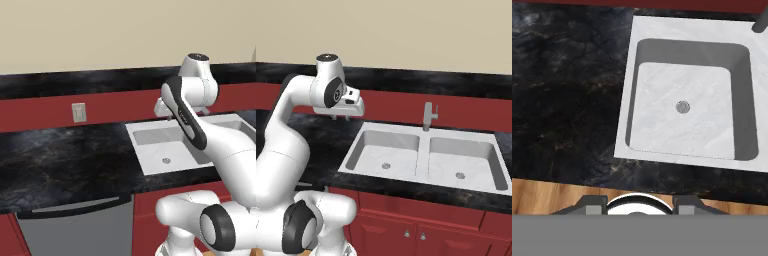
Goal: Open the dishwasher door and pull out the top rack.
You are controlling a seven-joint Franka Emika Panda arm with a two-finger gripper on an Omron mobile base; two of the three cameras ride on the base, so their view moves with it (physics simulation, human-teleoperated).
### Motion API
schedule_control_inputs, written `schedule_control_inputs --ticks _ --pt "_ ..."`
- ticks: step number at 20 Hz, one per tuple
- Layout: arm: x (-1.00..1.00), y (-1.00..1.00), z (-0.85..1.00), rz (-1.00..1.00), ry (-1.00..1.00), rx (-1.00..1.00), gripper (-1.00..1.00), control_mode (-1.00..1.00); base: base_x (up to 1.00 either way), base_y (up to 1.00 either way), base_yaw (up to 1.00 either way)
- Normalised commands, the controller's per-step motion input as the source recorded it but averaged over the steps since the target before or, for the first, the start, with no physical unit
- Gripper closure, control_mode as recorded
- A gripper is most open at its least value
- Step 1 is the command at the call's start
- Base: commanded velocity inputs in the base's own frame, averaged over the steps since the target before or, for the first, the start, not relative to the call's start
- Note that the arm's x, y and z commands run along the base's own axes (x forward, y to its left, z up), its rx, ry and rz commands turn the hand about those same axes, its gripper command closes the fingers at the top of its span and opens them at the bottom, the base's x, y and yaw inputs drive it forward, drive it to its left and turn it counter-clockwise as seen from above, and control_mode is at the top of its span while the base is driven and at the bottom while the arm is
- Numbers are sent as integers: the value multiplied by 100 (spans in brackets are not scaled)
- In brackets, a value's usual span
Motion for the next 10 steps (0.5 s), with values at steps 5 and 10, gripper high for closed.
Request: schedule_control_inputs --ticks 5,10 --pt "0 0 0 0 0 0 -100 100 -9 0 13" --pt "0 0 0 0 0 0 -100 100 -11 0 43"
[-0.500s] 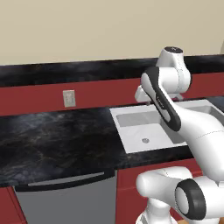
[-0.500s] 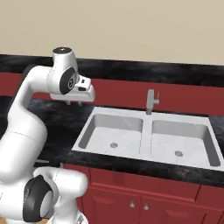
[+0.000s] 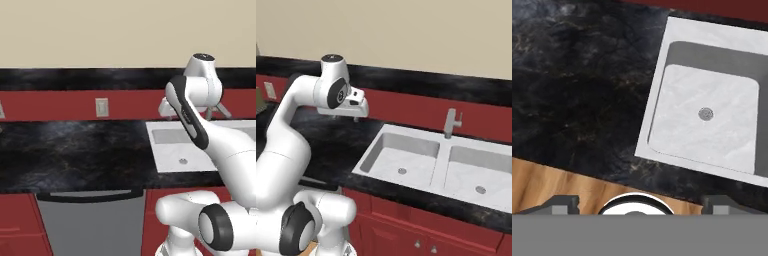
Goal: Open the dishwasher door and pull out the top rack.
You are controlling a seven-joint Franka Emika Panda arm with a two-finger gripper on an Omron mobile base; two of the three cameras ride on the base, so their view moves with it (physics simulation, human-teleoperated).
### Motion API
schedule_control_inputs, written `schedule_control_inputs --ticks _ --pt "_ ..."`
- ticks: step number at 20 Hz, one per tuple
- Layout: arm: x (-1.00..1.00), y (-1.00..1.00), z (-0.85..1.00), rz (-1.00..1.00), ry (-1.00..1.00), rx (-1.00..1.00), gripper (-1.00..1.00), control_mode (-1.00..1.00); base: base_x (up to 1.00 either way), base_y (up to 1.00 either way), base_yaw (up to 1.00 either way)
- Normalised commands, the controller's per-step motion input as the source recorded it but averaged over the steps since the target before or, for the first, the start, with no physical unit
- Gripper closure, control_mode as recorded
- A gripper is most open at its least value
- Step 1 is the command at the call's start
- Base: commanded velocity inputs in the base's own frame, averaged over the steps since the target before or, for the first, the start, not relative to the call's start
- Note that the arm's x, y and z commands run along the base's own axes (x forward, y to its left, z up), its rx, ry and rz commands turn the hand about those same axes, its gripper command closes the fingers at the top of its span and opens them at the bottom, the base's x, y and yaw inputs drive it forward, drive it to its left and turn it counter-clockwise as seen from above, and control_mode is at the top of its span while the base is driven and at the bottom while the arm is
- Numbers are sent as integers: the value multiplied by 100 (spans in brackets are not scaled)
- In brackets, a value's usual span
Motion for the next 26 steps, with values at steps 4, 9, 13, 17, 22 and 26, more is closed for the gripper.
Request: schedule_control_inputs --ticks 4,9,13,17,22,26 --pt "0 0 0 0 0 0 -100 100 -17 -2 46" --pt "0 0 0 0 0 0 -100 100 -20 -7 47" --pt "0 0 0 0 0 0 -100 100 -33 -12 45" --pt "0 0 0 0 0 0 -100 100 -36 -11 43" --pt "0 0 0 0 0 0 -100 100 -46 -16 40" --pt "0 0 0 0 0 0 -100 100 -51 -25 36"
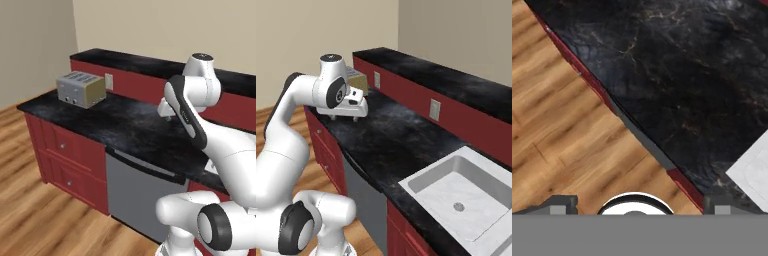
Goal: Open the dishwasher door and pull out the top rack.
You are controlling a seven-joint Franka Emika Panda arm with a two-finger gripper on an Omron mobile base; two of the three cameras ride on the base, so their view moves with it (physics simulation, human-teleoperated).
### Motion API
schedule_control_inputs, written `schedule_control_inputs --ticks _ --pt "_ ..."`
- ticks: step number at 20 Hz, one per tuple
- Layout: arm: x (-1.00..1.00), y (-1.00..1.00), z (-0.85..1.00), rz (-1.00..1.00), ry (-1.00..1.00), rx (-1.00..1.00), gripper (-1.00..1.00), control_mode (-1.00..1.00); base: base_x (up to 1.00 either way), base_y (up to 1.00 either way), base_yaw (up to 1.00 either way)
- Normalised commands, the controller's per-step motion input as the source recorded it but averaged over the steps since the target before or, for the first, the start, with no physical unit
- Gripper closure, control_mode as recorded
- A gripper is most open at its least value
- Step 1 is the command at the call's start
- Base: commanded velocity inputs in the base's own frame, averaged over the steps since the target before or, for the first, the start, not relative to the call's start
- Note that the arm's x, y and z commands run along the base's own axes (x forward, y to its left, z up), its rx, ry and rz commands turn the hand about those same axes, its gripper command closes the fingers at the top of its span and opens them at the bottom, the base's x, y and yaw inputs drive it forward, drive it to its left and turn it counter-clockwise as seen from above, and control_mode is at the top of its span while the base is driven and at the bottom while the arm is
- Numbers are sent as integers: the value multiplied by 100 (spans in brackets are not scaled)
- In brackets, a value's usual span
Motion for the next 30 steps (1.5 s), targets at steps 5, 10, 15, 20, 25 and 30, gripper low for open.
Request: schedule_control_inputs --ticks 5,10,15,20,25,30 --pt "0 0 0 0 0 0 -100 100 -45 -30 36" --pt "0 0 0 0 0 0 -100 100 -9 -28 32" --pt "0 0 0 0 0 0 -100 100 0 -18 25" --pt "0 -3 0 10 0 -1 -100 -100 0 0 0" --pt "0 17 -1 0 -17 -19 -100 -100 0 0 0" --pt "0 47 -6 0 -25 -25 -100 -100 0 0 0"
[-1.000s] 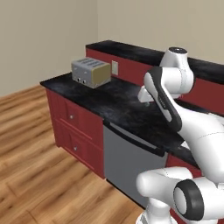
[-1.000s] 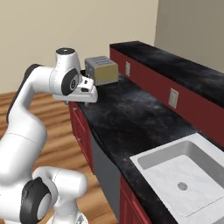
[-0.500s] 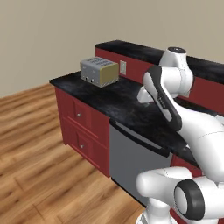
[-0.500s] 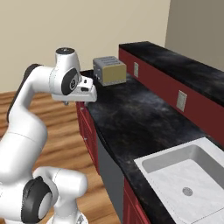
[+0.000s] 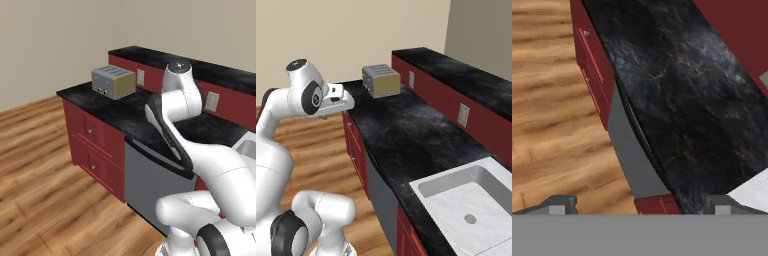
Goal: Open the dishwasher door and pull out the top rack.
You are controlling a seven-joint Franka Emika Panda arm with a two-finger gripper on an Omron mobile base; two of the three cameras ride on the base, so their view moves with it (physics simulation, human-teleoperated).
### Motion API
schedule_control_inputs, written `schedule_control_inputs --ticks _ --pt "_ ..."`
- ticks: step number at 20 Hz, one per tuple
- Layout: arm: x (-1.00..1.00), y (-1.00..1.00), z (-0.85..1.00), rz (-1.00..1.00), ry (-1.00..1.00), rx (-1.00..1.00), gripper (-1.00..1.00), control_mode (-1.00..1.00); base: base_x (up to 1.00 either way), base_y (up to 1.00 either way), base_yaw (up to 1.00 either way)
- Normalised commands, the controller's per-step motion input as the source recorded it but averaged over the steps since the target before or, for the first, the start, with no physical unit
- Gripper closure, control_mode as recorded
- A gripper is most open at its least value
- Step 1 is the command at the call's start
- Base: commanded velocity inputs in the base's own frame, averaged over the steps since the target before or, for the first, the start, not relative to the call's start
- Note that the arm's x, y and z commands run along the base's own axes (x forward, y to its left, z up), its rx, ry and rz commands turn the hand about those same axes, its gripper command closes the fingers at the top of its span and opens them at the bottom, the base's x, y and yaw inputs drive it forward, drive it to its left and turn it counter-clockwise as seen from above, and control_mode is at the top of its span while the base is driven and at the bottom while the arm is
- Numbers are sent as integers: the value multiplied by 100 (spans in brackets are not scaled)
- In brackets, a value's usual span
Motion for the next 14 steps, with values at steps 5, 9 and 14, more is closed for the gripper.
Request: schedule_control_inputs --ticks 5,9,14 --pt "0 49 -20 0 -15 -17 -100 -100 0 0 0" --pt "9 49 -41 0 -2 -11 -100 -100 0 0 0" --pt "16 60 -47 0 0 -11 -100 -100 0 0 0"
